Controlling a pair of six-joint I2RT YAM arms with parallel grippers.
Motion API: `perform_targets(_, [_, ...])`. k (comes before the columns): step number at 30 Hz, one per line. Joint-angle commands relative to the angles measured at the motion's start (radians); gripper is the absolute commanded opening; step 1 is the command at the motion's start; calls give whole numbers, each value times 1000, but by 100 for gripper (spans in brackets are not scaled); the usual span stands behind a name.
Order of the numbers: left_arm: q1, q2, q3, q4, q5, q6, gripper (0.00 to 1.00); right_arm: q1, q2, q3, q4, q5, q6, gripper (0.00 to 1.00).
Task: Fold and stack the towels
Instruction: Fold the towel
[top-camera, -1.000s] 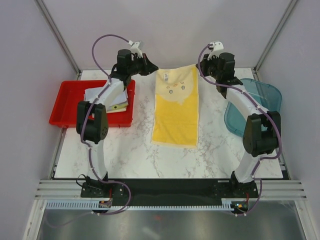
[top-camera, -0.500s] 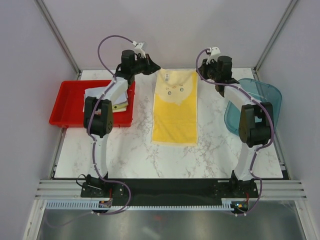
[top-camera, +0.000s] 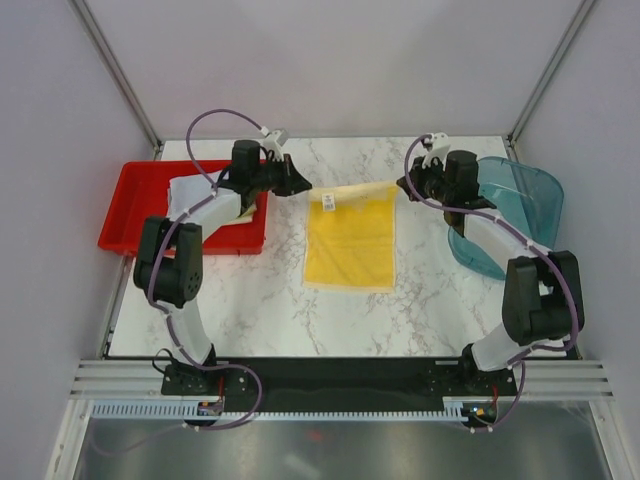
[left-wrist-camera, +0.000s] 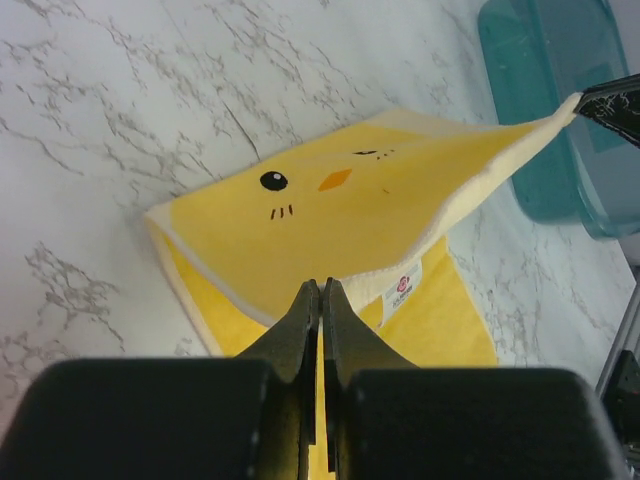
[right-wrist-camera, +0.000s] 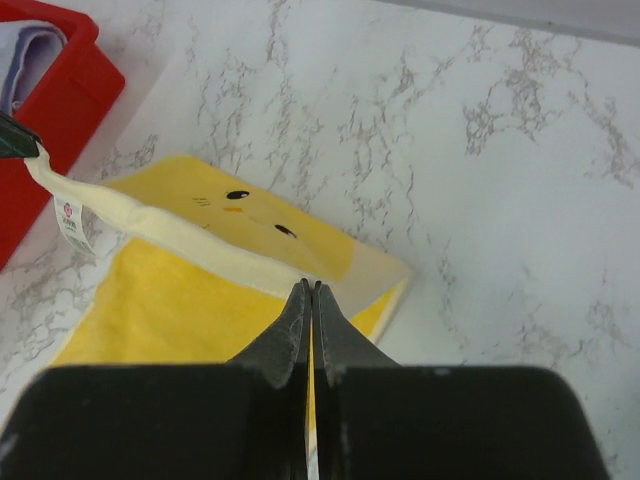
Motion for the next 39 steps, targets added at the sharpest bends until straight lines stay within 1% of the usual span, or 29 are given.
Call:
perform_targets(1, [-17, -117, -104, 26, 21, 48, 2, 21, -105, -107, -14, -24, 70, 0])
perform_targets(2, [-25, -148, -148, 26, 19, 45, 2, 27, -126, -129, -22, -19, 84, 0])
perform_targets(6, [-43, -224, -244, 17, 10, 36, 2, 84, -255, -230, -71, 27, 128, 0])
perform_targets(9, [-66, -298, -310, -10, -31, 47, 2, 102, -329, -313, -88, 50, 166, 0])
perform_targets(12, [-97, -343, -353, -64, -93, 73, 2, 107, -392, -379, -114, 65, 200, 0])
perform_targets(14, [-112, -377, -395, -75, -143, 76, 2, 114, -412, -419, -117, 52, 208, 0])
perform_targets(16, [-128, -401, -422, -79, -188, 74, 2, 128, -433, -449, -140, 70, 210, 0])
perform_targets(23, [-175, -421, -514, -81, -274, 47, 2, 134, -476, -534, -129, 68, 246, 0])
perform_targets(27, [-204, -418, -543, -81, -304, 27, 2, 136, -522, -551, -146, 87, 246, 0])
perform_targets(29, [-220, -415, -561, -81, -311, 19, 2, 137, -521, -569, -148, 84, 262, 0])
perform_targets(34, [-264, -421, -598, -78, -349, 7, 2, 150, -521, -658, -103, 73, 312, 0])
perform_targets(39, [-303, -418, -623, -73, -381, -4, 2, 151, -559, -712, -85, 78, 340, 0])
